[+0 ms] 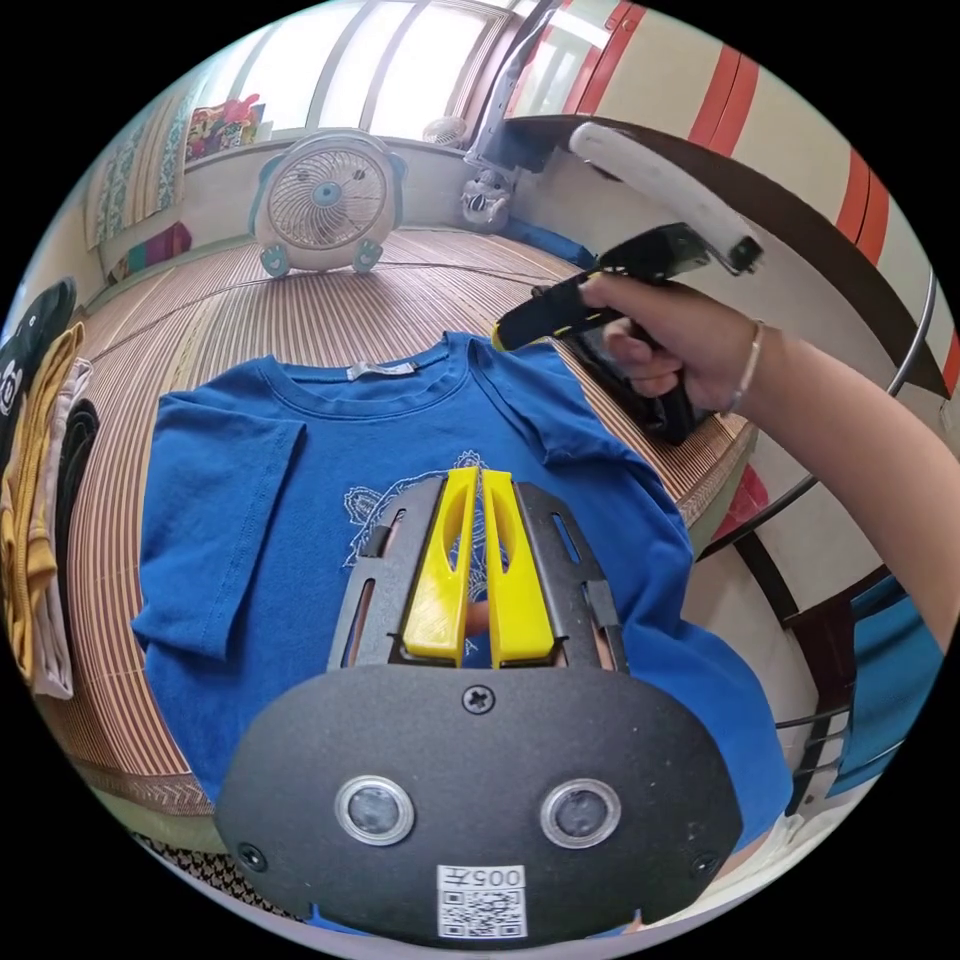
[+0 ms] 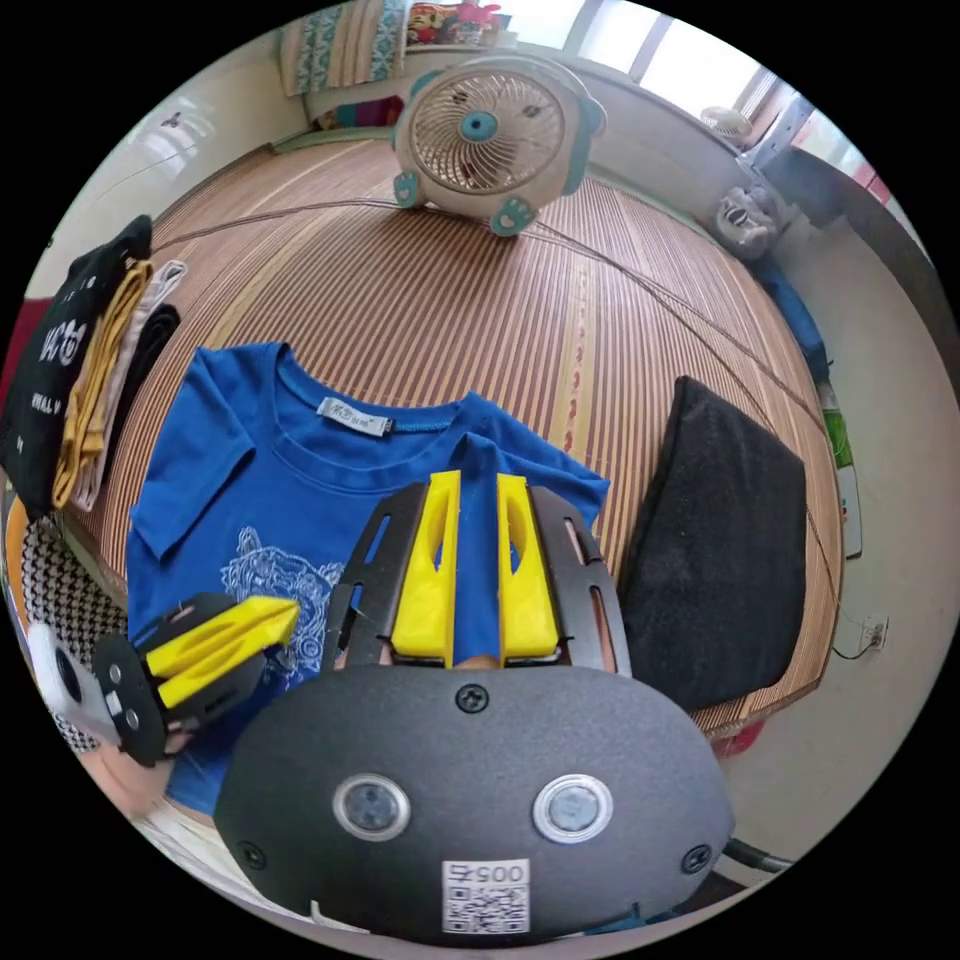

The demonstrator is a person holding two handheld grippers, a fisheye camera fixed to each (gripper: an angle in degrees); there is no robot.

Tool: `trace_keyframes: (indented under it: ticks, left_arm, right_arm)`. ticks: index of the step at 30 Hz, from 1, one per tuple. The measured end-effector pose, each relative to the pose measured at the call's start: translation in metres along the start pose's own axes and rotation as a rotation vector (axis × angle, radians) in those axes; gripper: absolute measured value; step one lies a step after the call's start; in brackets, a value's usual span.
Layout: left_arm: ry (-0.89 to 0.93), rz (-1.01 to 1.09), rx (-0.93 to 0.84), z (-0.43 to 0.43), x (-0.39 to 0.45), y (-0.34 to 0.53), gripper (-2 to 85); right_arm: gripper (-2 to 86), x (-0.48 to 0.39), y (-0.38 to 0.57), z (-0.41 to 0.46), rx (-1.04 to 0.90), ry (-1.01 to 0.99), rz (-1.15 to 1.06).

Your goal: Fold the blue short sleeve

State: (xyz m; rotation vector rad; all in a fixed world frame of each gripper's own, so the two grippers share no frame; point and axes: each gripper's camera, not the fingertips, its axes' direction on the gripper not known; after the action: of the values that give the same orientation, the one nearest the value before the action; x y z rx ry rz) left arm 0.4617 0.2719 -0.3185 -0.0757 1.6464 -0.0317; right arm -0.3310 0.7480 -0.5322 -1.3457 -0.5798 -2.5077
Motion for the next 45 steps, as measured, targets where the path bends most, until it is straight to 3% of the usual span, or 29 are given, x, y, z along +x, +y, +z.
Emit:
trace_keyframes:
  ticks: [10,19,24,29,32,38,45]
  left_arm:
    - [-0.029,0.028,-0.013,-0.006,0.014,0.009,1.5]
    - [-0.073,0.028,-0.043,-0.008,0.026,0.022,4.0]
    - [-0.06,0.036,0.039,-0.03,0.035,0.039,5.2]
    - [0.031,0.075,0.071,-0.078,0.051,0.056,5.4]
    - [0.049,0.185,0.084,-0.125,0.083,0.077,5.6]
    - [0.286,0.474,-0.041,-0.194,0.167,0.156,7.3]
    - [0.323,0.674,-0.169,-0.218,0.239,0.248,10.7]
  right_arm:
    - [6.8,-0.008,0.118,0.061,-0.183,0.028,0.045]
    - [5.0,-0.003,0.168,0.102,-0.196,0.043,0.036]
    - [5.9,-0.011,0.224,0.082,-0.087,-0.04,0.054]
    - [7.3,-0.047,0.344,0.047,0.086,-0.093,0.045]
    - [7.4,-0.065,0.424,0.042,0.166,-0.103,0.079]
    - [7.1,-0.088,0.551,0.085,0.199,-0.096,0.25]
    - [6.9,-0.091,0.615,0.13,0.224,-0.156,0.336]
